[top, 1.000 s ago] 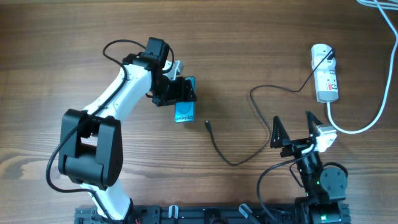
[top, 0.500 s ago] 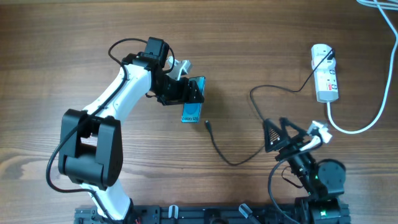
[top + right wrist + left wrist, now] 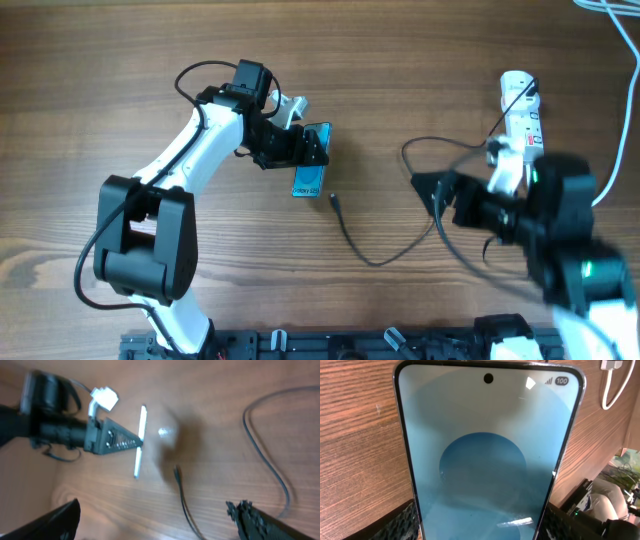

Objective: Plug charger to phone and switch on socket
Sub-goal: 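Move the right gripper to the black cable's USB-C plug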

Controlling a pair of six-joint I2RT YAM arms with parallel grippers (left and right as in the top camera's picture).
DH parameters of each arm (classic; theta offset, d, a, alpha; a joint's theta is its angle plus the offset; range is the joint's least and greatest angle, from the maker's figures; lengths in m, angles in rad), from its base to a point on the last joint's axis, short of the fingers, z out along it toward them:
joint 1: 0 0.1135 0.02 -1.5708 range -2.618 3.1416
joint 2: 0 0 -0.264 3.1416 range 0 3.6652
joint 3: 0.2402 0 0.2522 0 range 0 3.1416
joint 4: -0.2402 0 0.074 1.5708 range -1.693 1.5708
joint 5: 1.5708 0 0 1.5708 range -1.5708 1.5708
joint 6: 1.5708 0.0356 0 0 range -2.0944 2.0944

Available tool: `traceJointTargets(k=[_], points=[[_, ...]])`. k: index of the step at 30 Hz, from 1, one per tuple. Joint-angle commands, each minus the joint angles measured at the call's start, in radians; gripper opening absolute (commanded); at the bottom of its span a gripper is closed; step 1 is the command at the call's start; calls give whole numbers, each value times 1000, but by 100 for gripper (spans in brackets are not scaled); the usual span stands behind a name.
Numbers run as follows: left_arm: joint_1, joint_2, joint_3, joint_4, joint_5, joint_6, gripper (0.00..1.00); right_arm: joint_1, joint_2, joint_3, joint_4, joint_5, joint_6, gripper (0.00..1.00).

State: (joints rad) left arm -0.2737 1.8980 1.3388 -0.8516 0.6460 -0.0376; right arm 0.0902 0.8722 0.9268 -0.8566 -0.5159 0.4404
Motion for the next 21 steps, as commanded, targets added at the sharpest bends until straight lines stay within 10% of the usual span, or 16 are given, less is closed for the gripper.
traceJointTargets(k=[1,21], points=[[3,-3,0,3,34,27,74,2,190,149,-94,31,-129,100],[3,-3,0,2,34,31,74,315,574,138,119,51,39,88]])
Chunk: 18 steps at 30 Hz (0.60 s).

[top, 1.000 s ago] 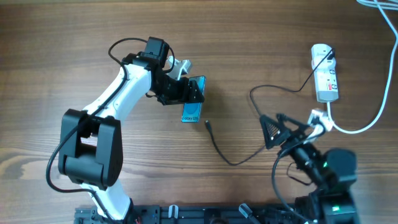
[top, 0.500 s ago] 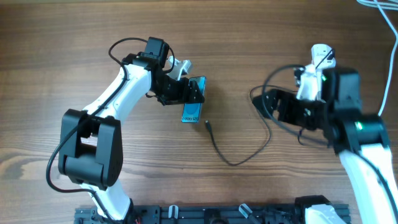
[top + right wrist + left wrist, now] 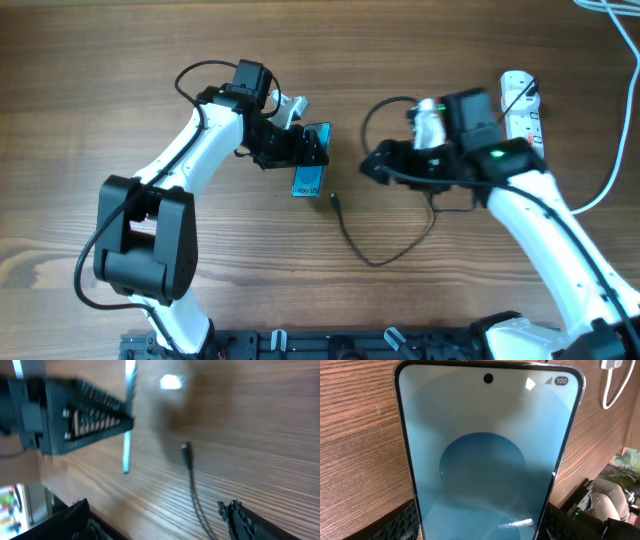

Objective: Plug charger to phone and switch on socket
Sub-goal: 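Move the right gripper to the black cable's USB-C plug, then grasp the USB-C plug with the right gripper and lift it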

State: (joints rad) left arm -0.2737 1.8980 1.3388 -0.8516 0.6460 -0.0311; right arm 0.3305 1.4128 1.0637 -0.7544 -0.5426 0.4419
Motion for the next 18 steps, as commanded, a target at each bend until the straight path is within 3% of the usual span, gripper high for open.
traceJointTargets(k=[1,10,18], points=[[3,-3,0,2,34,24,75,97,43,1,21,106,56,88],[3,-3,0,3,34,24,74,247,161,1,172,156,59,89],[3,-3,0,3,34,24,74,261,268,1,300,158,119,91]])
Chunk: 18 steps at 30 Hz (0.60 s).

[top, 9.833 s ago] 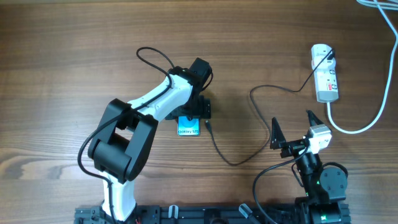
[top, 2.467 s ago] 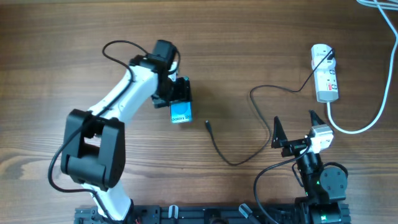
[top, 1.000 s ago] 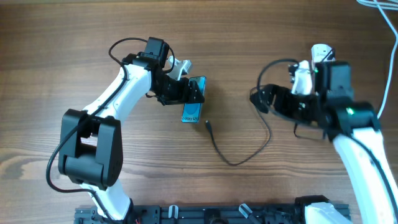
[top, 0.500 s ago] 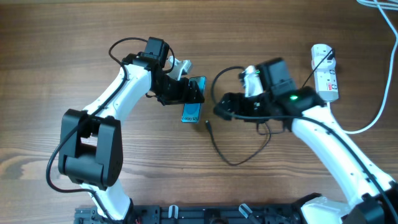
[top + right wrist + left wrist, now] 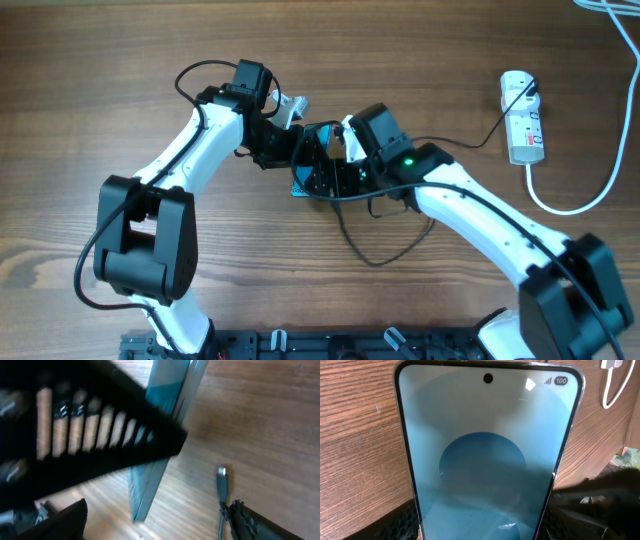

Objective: Plug charger to phone and switch on socket
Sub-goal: 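Grasp the USB-C plug with the right gripper and lift it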

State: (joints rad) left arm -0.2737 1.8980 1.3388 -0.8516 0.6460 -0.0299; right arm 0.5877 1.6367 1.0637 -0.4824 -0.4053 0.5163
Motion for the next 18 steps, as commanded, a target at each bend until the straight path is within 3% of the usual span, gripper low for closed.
traceJointTargets(k=[1,15,18], points=[[3,-3,0,3,34,23,75,4,58,1,48,10,51,89],[3,-3,0,3,34,23,74,11,99,1,163,-41,63,67],[3,-3,0,2,35,22,73,11,99,1,144,-40,62,69]])
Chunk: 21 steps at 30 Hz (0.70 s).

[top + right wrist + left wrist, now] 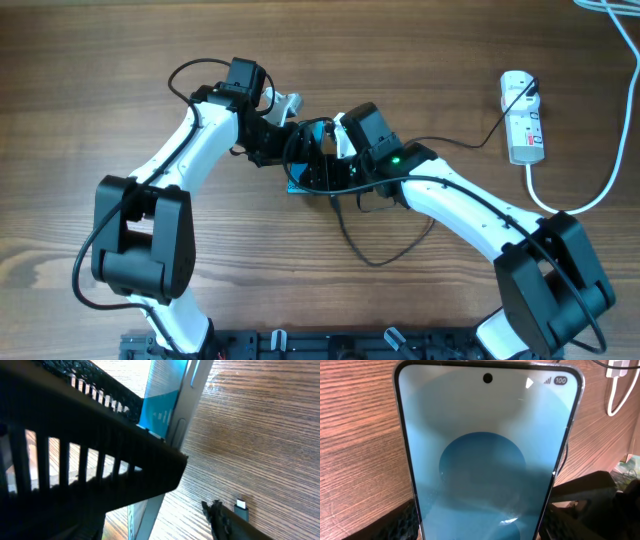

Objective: Plug charger to phone and switch on socket
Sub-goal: 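Grasp the USB-C plug with the right gripper and lift it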

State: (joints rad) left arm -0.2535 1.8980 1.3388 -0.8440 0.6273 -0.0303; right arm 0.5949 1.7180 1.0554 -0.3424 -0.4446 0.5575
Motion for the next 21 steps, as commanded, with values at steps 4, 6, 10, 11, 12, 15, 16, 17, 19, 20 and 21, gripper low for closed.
traceJointTargets(k=[4,6,10,11,12,15,16,17,19,20,21], points=[[-18,-3,0,-13,57,-13,73,-8,3,10,-3,-1,17,70],[-18,-3,0,-12,57,-55,73,-15,-14,10,10,-2,17,71],[-18,-3,0,-13,61,-114,73,-16,-60,10,20,-41,-4,71],[-18,-3,0,-13,70,-126,73,-16,-69,10,21,-55,-11,71],[-18,-3,0,-13,76,-135,74,-16,-74,10,20,-58,-10,71],[-18,-3,0,-18,137,-135,74,-16,-80,10,16,-58,-3,70],[-18,-3,0,-18,153,-135,74,-16,-80,10,13,-58,3,68],[-18,-3,0,-19,167,-135,74,-16,-80,10,8,-58,16,67],[-18,-3,0,-21,176,-135,74,-16,-80,10,7,-70,29,64],[-18,-3,0,-21,176,-135,74,-16,-80,10,9,-85,29,62],[-18,-3,0,-21,177,-135,74,-16,-80,10,9,-88,30,61]])
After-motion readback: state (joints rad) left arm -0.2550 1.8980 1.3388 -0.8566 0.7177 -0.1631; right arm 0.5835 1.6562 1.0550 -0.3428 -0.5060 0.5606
